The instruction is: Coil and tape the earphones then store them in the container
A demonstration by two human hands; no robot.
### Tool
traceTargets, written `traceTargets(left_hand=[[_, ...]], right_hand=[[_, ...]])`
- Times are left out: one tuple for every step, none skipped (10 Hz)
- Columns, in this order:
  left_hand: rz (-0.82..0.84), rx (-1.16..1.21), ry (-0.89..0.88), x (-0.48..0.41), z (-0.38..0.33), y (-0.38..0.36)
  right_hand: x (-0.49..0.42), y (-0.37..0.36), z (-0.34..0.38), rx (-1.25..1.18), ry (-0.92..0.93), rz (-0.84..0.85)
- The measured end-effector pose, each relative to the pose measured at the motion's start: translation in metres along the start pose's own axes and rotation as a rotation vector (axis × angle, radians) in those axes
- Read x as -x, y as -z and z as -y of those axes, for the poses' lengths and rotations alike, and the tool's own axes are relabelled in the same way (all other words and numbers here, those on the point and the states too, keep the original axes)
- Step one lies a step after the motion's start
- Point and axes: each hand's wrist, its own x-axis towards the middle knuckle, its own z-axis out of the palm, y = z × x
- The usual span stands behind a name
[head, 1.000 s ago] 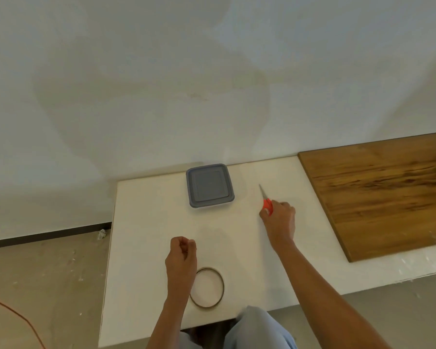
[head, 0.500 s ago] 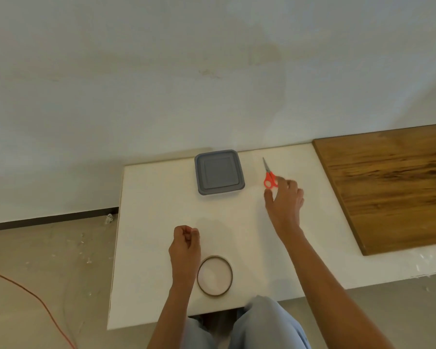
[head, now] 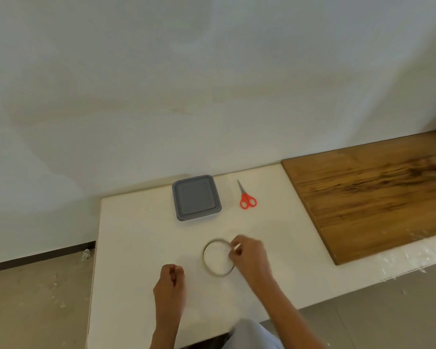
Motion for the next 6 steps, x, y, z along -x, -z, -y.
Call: traceTargets(left_hand=[[-0.011,0.038,0.010,-0.003,0.000,-0.003],[-0.007,0.055,0.011,-0.003,0.001,-0.005],[-0.032,0.057,0.027,-0.006,0.002,-0.009],[-0.039,0.049,0.032,-0.009,0.005,-0.009],[-0.018,0.052,0.005,-0.007,0.007,-0.007],[-0.020,0.049,-0.017,-0.005,0.004,-0.009]], right_hand=[[-0.067,0.050,-0.004,-0.254,-0.176,-0.332],[-0.114,0.072,-0.002,-0.255,-0.277,-0.434],[-0.160,0.086,-0.001,-0.209,-0.368,-0.498],[-0.170,0.085,-0.004,-0.189,-0.414,-0.493],[-0.172,0.076,-0.014,-0.171,-0.432,-0.469],[-0.166,0.080,-0.011,-0.172,-0.435,-0.459]])
